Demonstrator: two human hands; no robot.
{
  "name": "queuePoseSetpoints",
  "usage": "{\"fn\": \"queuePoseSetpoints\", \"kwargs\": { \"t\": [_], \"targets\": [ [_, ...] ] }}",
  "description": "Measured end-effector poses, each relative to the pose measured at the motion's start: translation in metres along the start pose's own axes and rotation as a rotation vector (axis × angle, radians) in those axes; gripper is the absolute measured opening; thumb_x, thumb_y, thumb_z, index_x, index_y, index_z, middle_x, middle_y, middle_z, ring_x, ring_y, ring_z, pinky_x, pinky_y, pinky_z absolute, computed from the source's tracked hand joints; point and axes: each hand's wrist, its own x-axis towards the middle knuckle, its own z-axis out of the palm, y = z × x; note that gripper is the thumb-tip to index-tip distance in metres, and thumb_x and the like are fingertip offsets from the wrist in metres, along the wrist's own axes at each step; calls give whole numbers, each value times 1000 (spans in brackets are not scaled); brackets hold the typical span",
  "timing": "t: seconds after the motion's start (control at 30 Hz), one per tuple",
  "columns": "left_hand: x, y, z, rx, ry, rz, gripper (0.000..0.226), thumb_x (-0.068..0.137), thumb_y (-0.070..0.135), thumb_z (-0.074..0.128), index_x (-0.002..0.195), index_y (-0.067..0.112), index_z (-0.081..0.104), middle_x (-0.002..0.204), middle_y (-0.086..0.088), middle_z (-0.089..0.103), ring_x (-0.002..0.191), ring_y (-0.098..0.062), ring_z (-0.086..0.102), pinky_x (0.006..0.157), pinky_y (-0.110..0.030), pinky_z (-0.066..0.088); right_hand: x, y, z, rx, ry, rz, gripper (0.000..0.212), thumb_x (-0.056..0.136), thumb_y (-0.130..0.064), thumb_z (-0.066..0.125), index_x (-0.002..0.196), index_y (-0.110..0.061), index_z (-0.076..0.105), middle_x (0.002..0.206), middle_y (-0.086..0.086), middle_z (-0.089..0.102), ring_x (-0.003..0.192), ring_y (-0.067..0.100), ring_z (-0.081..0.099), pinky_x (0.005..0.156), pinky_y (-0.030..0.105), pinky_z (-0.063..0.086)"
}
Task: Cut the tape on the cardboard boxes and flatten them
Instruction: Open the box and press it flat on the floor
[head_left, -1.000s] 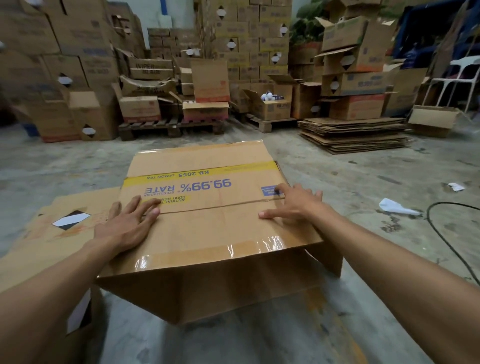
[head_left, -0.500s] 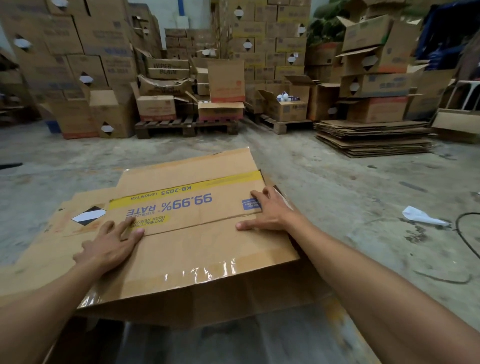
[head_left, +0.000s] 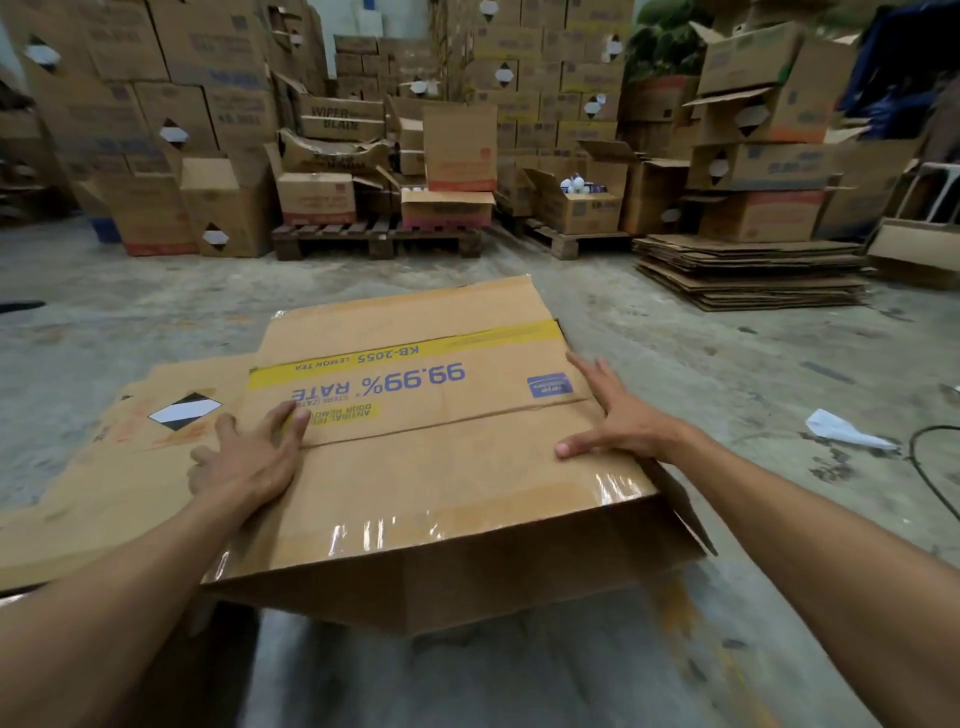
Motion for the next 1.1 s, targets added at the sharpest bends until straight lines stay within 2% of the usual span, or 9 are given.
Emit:
{"fn": "queuePoseSetpoints", "kwargs": {
  "t": [0.17,0.3,0.4,0.47,0.53,0.67,0.8,0.97,1.1],
  "targets": [
    [19,-11,2,-62,-60,-86,114,43,101,-18,145,62,17,154,-17,30,139,-45,26,109,-59,18,-41,38,-3,545,-176,81,103,70,-25,77,153,-41,18,160,-16,14,147,9,15,117,32,12],
    [-12,14,-7,-72,-28,-49,89,67,93,-8,146,60,14,154,-27,23,136,-48,30,109,-57,25,-71,72,-3,724,-113,132,89,71,-22,70,146,-45,29,155,-16,28,142,14,28,107,33,34],
    [-28,29,-11,-69,-2,-41,78,78,85,-2,148,56,14,152,-28,23,129,-48,43,104,-53,33,-82,73,-2,572,17,143,65,85,-22,66,139,-46,42,141,-14,49,131,17,46,99,37,44],
    [-28,32,-14,-75,5,-16,81,77,86,-3,149,55,15,152,-28,24,132,-47,41,103,-53,34,-86,57,-12,374,168,101,48,96,-15,55,131,-46,49,127,-12,59,118,13,55,83,26,49],
    [-27,37,-16,-71,-2,-6,84,75,86,-4,150,54,15,153,-28,24,136,-45,36,104,-55,33,-89,39,-28,229,320,65,44,97,-11,50,133,-37,55,118,-7,63,106,8,56,74,18,44],
    [-26,61,-21,-141,-33,40,83,77,87,0,150,52,17,153,-30,24,140,-45,29,109,-57,28,-103,14,-64,121,602,9,37,96,-10,50,130,-19,63,116,-3,63,106,12,56,78,21,46],
    [-23,80,-29,-279,-68,116,82,81,82,7,153,45,20,152,-31,29,140,-47,27,113,-56,24,-121,-9,-95,104,741,-57,35,94,-11,51,122,-21,69,105,-4,70,91,11,63,70,25,51],
    [-2,78,-29,-191,-78,144,91,80,84,5,154,36,27,153,-25,35,138,-46,34,113,-56,28,-121,-33,-100,-107,492,105,28,88,-7,54,97,-21,78,89,-8,72,82,12,66,72,35,58],
    [20,55,-22,-172,143,84,111,73,91,-3,136,23,59,136,-26,51,117,-50,50,95,-60,43,-109,-8,-49,-285,165,221,23,73,-7,58,86,-8,77,79,14,73,72,25,71,63,39,61]
  ]
}}
